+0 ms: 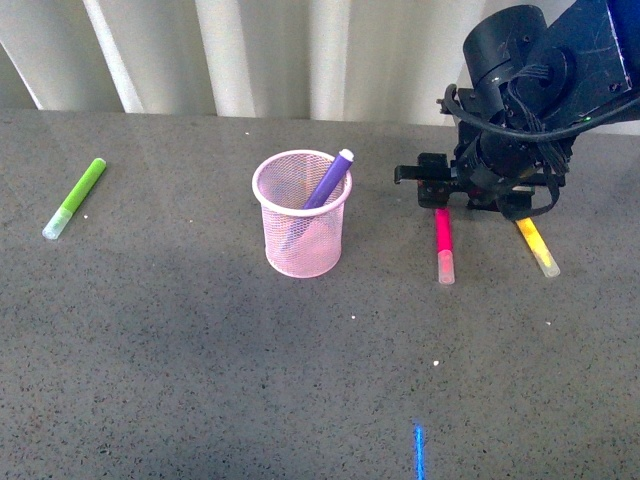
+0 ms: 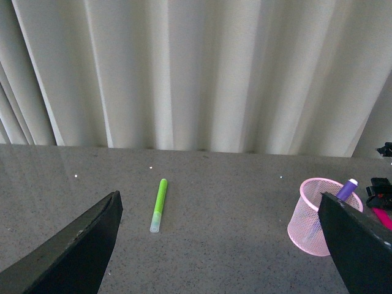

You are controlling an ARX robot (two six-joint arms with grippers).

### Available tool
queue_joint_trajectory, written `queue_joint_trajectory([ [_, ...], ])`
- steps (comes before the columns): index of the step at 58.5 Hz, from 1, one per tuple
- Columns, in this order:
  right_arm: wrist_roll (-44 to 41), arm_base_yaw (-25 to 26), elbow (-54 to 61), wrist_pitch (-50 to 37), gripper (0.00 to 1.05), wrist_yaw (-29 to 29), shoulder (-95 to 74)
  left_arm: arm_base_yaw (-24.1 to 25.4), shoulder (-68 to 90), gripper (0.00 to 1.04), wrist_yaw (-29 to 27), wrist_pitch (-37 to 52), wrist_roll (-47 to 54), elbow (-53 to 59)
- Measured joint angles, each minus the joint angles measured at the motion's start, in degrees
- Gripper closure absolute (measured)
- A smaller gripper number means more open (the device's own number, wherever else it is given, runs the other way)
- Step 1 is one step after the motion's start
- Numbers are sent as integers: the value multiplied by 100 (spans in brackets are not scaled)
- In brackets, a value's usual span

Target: Insert purple and pink pens into pink cup

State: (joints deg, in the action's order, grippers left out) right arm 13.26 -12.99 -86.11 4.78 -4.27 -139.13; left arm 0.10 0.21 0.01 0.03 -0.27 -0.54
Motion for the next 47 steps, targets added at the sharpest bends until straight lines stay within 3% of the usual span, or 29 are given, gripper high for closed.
queue_joint_trajectory([
  [12, -2, 107, 2, -13, 89, 55, 0, 0, 0, 7, 0, 0, 0, 0],
  [15, 0, 127, 4, -22, 92, 87, 0, 0, 0, 7, 0, 0, 0, 0],
  [32, 81, 223, 223, -361, 93, 295, 83, 0, 0, 7, 0, 0, 0, 0],
  [47, 629, 269, 1080, -1515, 93, 1274, 981, 0, 0, 7, 0, 0, 0, 0],
])
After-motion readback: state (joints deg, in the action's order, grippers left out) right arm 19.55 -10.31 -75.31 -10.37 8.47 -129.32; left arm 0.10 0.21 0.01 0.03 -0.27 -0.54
